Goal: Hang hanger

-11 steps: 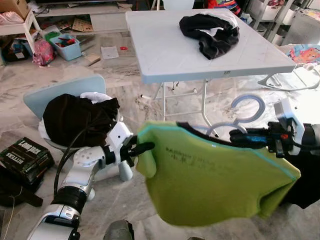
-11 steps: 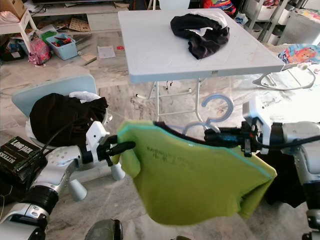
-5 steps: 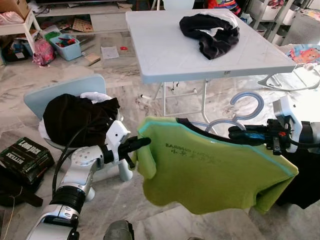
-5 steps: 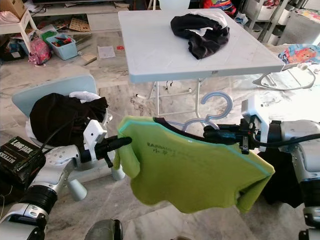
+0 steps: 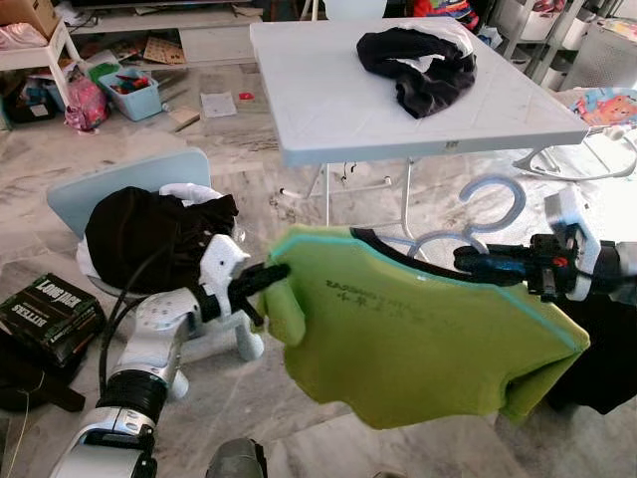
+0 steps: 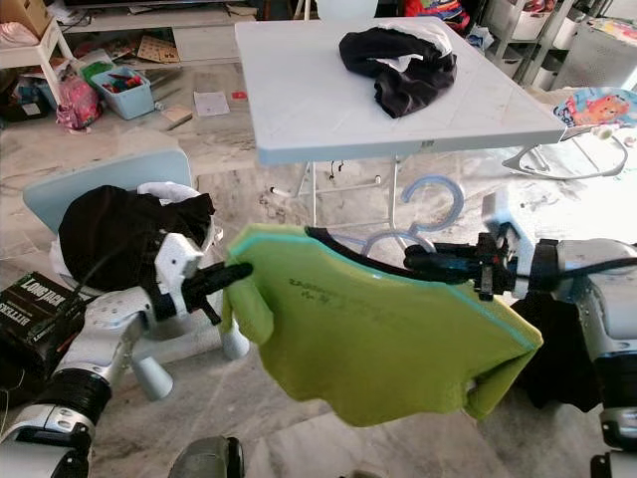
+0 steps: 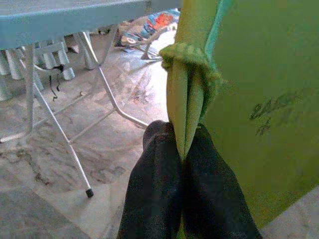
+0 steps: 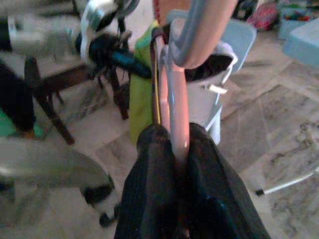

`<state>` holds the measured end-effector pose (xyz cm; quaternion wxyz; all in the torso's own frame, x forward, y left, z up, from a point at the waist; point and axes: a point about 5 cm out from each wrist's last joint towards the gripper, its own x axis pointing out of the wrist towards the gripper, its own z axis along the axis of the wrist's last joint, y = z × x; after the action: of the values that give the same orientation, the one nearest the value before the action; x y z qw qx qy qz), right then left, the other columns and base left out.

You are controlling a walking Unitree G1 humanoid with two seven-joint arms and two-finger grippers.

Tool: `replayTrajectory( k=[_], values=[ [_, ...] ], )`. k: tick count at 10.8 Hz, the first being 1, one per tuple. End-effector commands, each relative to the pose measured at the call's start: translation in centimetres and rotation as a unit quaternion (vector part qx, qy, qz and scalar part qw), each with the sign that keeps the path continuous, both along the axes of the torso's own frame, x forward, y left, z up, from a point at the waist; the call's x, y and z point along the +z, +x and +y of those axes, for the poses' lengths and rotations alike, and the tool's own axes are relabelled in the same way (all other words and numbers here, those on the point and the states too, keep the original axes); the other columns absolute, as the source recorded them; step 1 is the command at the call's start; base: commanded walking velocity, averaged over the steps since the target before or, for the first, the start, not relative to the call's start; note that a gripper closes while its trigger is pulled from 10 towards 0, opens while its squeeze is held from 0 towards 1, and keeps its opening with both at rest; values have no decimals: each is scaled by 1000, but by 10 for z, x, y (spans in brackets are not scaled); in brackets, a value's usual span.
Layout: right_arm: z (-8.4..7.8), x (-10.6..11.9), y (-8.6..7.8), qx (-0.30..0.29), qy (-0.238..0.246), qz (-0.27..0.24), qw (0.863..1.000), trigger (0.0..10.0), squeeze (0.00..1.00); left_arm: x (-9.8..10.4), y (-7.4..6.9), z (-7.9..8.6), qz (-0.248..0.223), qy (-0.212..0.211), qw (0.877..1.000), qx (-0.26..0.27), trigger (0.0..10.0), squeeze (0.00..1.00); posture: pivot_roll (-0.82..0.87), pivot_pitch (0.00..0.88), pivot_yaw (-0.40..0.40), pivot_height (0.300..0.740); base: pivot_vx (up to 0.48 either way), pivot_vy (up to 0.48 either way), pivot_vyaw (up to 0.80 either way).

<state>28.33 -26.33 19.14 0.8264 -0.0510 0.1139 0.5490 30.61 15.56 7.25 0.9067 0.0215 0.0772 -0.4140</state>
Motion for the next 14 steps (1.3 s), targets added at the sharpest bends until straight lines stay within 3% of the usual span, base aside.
replayTrajectory(
  k=[1, 4, 7, 10, 11, 12, 13, 14],
  values=[
    [-7, 26, 5, -25, 41, -48, 998, 0, 0, -5, -1, 5, 16, 0, 1000, 18, 0, 0, -109, 0, -37, 740, 0, 0, 0],
    [-13, 48, 25, -135, 146, -107, 974, 0, 0, -12, -6, 3, 34, -18, 998, 39, 0, 0, -108, 0, -41, 740, 0, 0, 0],
    [-16, 51, 29, -202, 212, -123, 948, 0, 0, -13, -7, 0, 62, -34, 996, 52, 0, 0, -106, 0, -42, 740, 0, 0, 0],
    [-27, 58, 32, -259, 250, -140, 923, 0, 0, -14, -11, -8, 92, -34, 994, 51, 0, 0, -107, 0, -39, 740, 0, 0, 0],
    [-35, 65, 37, -293, 264, -155, 906, 0, 0, -12, -11, -14, 114, -38, 991, 65, 0, 0, -105, 0, -38, 740, 0, 0, 0],
    [-38, 66, 38, -310, 267, -159, 898, 0, 0, -11, -11, -20, 130, -45, 988, 76, 0, 0, -105, 0, -38, 740, 0, 0, 0],
    [-39, 64, 41, -332, 275, -164, 887, 0, 0, -15, -5, -23, 178, -53, 971, 149, 0, 0, -101, 0, -38, 740, 0, 0, 0],
    [-35, 62, 40, -332, 272, -166, 888, 0, 0, -17, -4, -28, 205, -78, 959, 181, 0, 0, -100, 0, -37, 740, 0, 0, 0]
  ],
)
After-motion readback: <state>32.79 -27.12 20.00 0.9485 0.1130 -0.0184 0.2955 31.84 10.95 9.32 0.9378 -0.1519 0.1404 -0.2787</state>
